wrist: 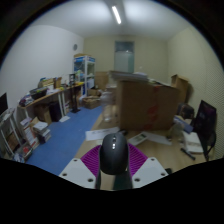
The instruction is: Arrange mouse
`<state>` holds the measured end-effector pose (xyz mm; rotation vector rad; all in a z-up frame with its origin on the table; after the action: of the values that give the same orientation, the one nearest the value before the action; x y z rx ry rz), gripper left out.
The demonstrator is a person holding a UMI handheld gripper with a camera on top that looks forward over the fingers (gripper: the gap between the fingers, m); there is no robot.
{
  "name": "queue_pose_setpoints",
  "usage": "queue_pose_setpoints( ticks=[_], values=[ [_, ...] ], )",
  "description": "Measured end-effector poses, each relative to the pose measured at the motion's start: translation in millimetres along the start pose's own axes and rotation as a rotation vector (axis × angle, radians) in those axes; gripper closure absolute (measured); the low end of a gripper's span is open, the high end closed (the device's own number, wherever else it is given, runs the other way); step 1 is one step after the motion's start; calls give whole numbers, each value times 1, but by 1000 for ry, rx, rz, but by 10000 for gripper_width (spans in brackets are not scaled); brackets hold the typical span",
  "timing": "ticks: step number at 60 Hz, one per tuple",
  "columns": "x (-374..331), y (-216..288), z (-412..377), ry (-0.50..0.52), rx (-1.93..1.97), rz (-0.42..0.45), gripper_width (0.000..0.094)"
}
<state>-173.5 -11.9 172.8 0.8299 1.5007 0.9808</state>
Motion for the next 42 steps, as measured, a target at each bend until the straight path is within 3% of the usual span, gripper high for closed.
queue_pose_setpoints(
  ticks=[6,13,26,28,37,42],
  values=[
    [-8,-8,68,-64,42,-4,588],
    [4,-85,123,-133,61,-119,587],
    [18,-178,141,-144,131,-279,564],
    [20,-175,142,-141,146,-246,555],
    [14,-181,144,-179,151,-323,367],
    [0,-176,145,-223,173,-335,93]
  ],
)
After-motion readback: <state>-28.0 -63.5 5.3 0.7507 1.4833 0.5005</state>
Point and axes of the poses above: the point between the fingertips, and its own axes, seen from behind it with the camera up: z to the right, y up, x forward, the way the camera looks, the point moved 1 cm from there along -x, backward, against the way the camera looks, and after that the axes turned 6 degrees about x, right-handed, at the moved point
